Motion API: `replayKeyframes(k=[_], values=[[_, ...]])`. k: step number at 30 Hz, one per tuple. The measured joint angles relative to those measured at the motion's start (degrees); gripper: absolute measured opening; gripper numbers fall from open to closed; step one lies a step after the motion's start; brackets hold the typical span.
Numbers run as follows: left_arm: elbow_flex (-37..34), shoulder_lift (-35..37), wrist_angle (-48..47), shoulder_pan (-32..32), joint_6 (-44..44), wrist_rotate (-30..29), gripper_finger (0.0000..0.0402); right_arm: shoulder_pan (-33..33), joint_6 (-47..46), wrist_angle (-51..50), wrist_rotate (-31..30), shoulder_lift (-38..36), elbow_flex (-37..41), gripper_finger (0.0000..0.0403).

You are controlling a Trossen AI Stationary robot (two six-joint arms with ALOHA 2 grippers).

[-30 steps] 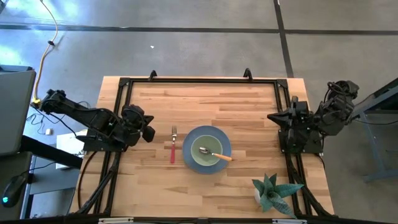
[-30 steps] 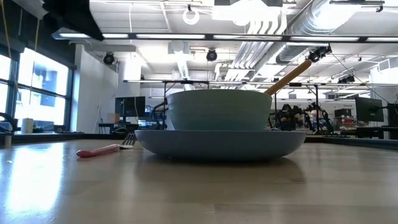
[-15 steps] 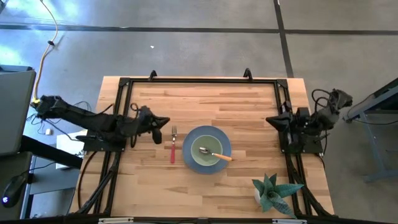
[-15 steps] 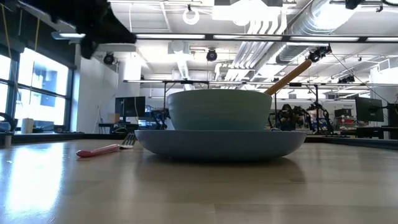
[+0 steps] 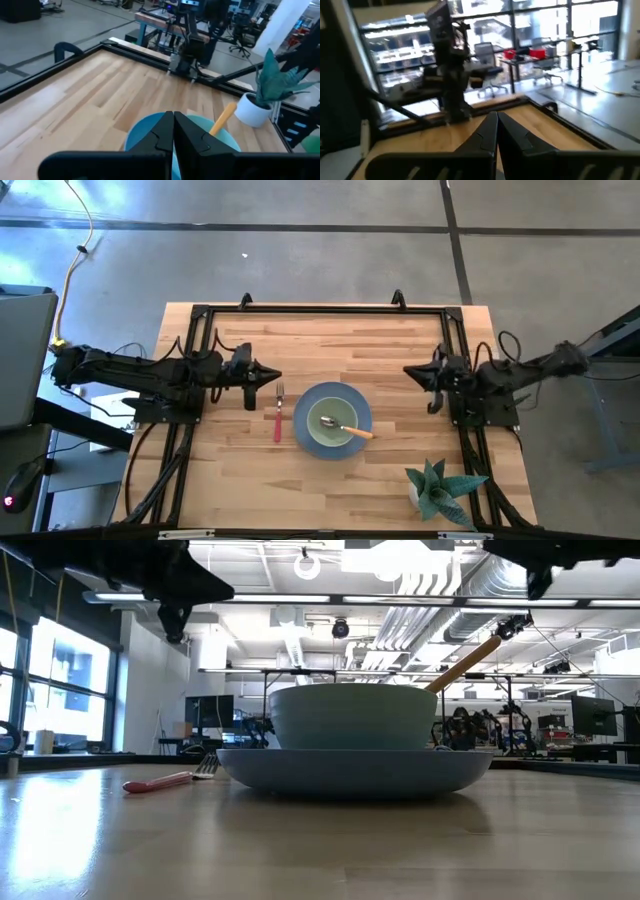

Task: Set table place
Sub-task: Return to Home Position

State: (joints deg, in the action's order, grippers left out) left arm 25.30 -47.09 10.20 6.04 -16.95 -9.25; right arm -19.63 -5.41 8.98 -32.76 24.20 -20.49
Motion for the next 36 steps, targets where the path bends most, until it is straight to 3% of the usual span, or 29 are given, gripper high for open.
replayKeyframes(k=[7, 12, 19, 27, 31, 36], values=[[0.0, 0.0, -0.56, -0.04, 0.22, 1.26, 0.0, 15.21, -4.13, 6.17, 20.63, 11.3, -0.02, 0.0], [0.0, 0.0, -1.42, -0.04, 0.22, 2.49, 0.0, 20.14, -6.17, 5.15, 27.1, 13.19, -0.02, 0.0], [0.0, 0.0, -1.38, -0.04, 0.26, 3.21, 0.0, 19.85, -3.22, -0.88, 24.41, 0.76, 1.16, 0.0], [-0.36, 0.02, -0.5, 0.0, 4.9, 3.21, 0.0, 19.92, -4.74, 6.14, 24.22, -14.11, 14.02, 0.0], [-5.85, 0.31, 6.7, 0.0, 4.41, 3.77, 0.0, 20.03, -5.03, 8.16, 23.97, -19.21, 16.99, 0.0], [-18.0, 2.3, 25.03, 0.0, 1.49, 4.32, 0.0, 20.03, -2.85, 7.75, 23.82, -23.33, 17.03, 0.0]])
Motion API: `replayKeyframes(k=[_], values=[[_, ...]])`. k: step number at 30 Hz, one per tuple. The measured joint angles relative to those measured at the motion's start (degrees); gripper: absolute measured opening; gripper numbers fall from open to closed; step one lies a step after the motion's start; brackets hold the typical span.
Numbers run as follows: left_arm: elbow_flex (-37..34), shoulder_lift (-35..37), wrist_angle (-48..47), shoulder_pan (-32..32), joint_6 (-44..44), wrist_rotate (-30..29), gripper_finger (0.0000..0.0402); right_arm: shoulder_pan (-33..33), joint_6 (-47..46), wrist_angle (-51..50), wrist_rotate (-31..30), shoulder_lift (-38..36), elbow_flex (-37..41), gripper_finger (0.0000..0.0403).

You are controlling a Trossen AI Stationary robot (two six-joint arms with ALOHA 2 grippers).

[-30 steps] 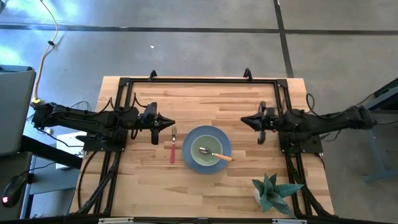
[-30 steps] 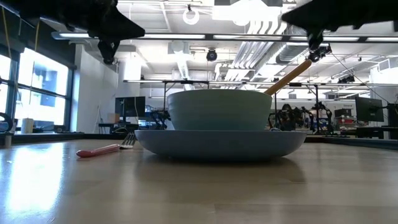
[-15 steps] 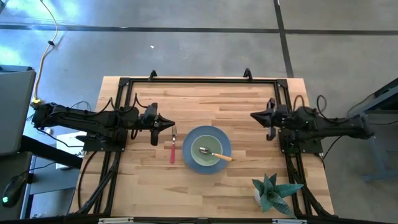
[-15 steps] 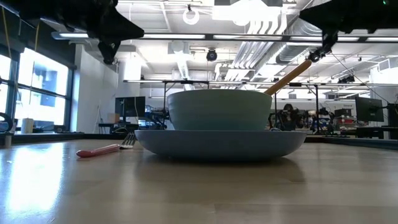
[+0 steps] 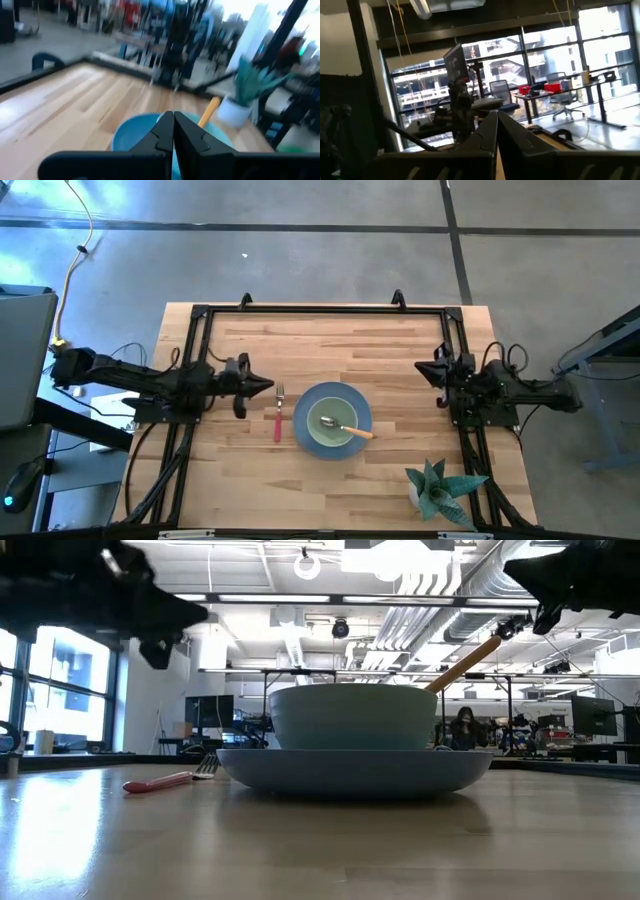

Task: Set table place
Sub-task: Return to Home Position

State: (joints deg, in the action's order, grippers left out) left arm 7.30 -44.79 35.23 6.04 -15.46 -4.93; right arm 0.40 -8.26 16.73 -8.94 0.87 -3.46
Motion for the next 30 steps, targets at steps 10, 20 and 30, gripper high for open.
replayKeyframes(k=[10, 20, 30], values=[[-6.29, 9.72, -2.42, 1.4, 0.42, 3.77, 0.0, 0.0, 8.16, -4.47, -3.5, -0.31, -0.02, 0.0], [-6.24, 14.36, -10.13, 6.1, 0.71, 7.03, 0.0, 0.0, 12.27, -5.05, -8.05, -0.12, -0.02, 0.0], [-6.24, 14.29, -10.24, 5.95, 0.21, 6.88, 0.0001, -0.02, 4.61, -5.4, -8.05, -0.09, -0.04, 0.0]])
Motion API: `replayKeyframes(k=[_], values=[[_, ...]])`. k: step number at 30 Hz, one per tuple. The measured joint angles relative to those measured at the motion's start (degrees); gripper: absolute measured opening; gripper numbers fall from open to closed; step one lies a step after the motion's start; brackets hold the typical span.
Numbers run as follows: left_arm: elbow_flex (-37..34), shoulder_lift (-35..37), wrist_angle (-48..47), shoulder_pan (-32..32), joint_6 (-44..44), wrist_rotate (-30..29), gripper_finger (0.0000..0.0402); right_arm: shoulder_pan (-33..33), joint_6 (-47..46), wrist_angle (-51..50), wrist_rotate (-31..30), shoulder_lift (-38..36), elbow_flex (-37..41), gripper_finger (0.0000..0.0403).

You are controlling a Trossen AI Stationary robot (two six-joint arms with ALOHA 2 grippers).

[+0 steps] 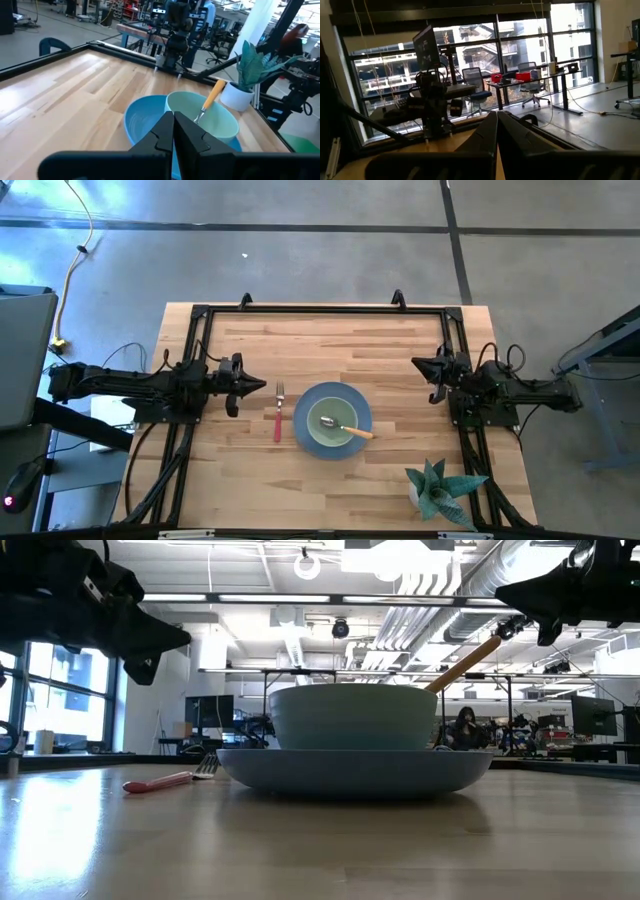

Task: Set table place
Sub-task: Return to Home Position

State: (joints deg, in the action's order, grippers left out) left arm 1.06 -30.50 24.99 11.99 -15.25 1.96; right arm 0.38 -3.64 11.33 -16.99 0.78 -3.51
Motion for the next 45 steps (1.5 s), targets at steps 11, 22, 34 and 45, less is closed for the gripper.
replayKeyframes(k=[11, 22, 34, 45], values=[[0.0, 0.0, -0.06, 0.0, 0.0, -0.02, 0.0001, 0.0, -3.91, -0.22, 0.0, 0.0, 0.0, 0.0], [0.02, 3.81, -3.54, 0.0, -0.02, -0.02, 0.0001, 0.0, -3.89, -0.5, 0.0, 0.0, -0.02, 0.0], [0.0, 21.27, -15.13, 0.0, -0.02, -0.02, 0.0001, 0.02, -3.87, -2.33, 0.0, 0.02, -0.04, 0.0], [0.06, 30.17, -17.5, -0.01, -0.04, -0.04, 0.0001, 0.01, -3.87, -2.58, 0.0, 0.02, -0.04, 0.0]])
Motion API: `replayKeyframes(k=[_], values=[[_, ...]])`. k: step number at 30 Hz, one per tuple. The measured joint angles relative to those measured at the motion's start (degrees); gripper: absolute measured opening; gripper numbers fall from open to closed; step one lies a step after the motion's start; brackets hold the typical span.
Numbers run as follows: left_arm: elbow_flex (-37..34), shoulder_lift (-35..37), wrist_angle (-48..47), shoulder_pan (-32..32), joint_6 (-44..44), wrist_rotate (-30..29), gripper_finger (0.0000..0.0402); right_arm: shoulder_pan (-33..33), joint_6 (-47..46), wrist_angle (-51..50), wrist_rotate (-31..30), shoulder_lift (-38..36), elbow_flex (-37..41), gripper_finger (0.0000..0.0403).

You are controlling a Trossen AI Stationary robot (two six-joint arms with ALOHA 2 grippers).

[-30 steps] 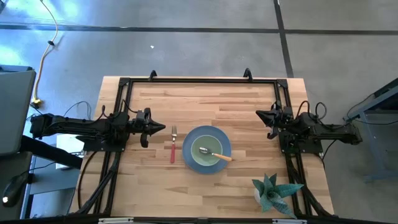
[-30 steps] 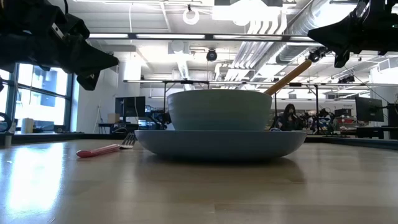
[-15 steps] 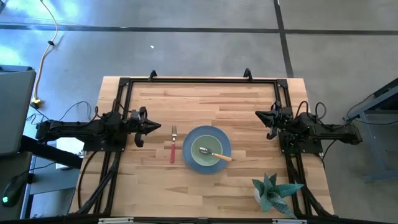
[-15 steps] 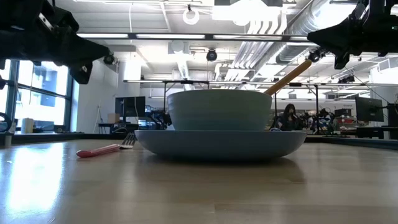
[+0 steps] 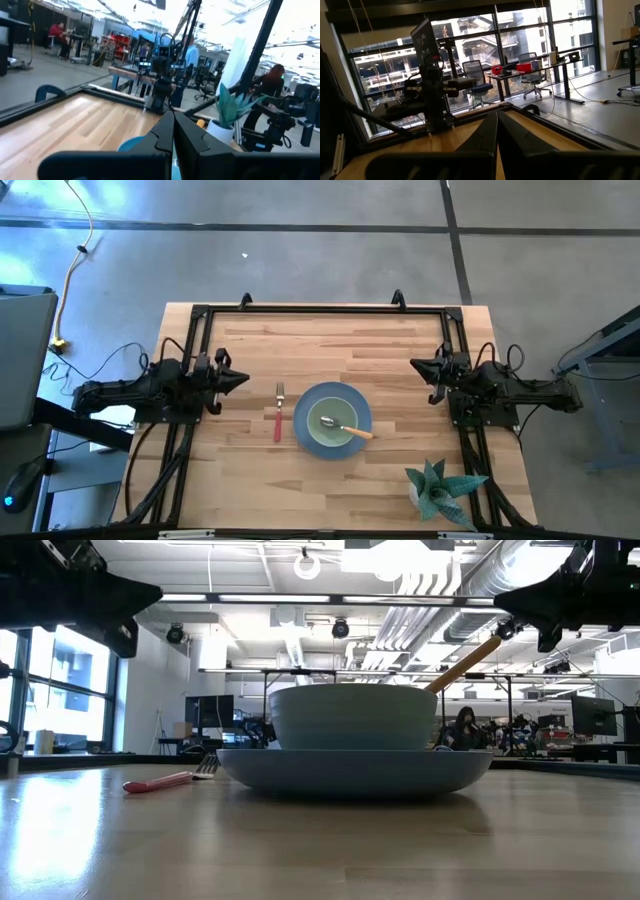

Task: Set table place
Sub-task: Return to Home Position

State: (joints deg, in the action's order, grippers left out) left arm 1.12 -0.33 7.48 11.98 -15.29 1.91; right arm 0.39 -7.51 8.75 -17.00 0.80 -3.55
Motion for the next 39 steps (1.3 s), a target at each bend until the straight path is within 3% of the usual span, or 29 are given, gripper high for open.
replayKeyframes(k=[39], values=[[-0.01, -0.01, -2.05, -0.02, 0.0, 0.0, 0.0001, 0.01, 0.0, -1.29, 0.0, 0.0, 0.0, 0.0]])
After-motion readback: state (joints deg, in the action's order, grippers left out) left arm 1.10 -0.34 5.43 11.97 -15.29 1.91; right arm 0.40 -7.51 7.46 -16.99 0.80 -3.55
